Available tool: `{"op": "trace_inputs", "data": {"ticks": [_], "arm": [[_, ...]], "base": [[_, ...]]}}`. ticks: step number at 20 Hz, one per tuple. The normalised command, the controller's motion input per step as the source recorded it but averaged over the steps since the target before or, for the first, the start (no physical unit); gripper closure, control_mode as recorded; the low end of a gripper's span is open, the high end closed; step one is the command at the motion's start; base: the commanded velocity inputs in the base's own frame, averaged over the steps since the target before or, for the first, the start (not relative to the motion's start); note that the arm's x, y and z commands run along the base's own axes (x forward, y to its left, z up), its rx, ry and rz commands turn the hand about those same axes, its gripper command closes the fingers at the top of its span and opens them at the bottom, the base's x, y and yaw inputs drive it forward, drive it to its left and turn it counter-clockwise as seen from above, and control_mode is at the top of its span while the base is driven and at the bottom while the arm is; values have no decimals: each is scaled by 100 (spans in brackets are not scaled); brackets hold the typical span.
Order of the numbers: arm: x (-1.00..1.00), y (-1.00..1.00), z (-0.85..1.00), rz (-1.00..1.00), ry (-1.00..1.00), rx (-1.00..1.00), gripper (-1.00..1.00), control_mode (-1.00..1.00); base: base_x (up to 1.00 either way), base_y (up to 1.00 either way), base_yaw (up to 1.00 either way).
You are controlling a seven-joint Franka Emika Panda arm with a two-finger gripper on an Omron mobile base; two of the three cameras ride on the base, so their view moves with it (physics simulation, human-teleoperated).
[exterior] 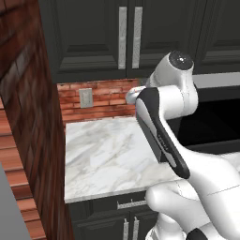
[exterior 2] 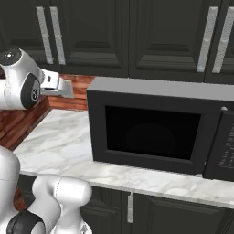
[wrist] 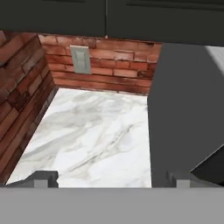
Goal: The dining table condiment station is running low on ketchup. Refill the condiment station by opening the cabinet and taking the ketchup from the cabinet and placing it on the dining table.
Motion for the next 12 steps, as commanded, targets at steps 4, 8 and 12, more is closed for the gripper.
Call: {"op": "trace_inputs", "data": {"ticks": [4,8,12], "arm": [[-9,4,43,0,-35,0,-100,-100],[2,2,57,0,-37,0,-100,-100],[15,0,55,0,-37,0,-100,-100]], "base": [[0,0,0],[0,0,0],[0,0,0]]}}
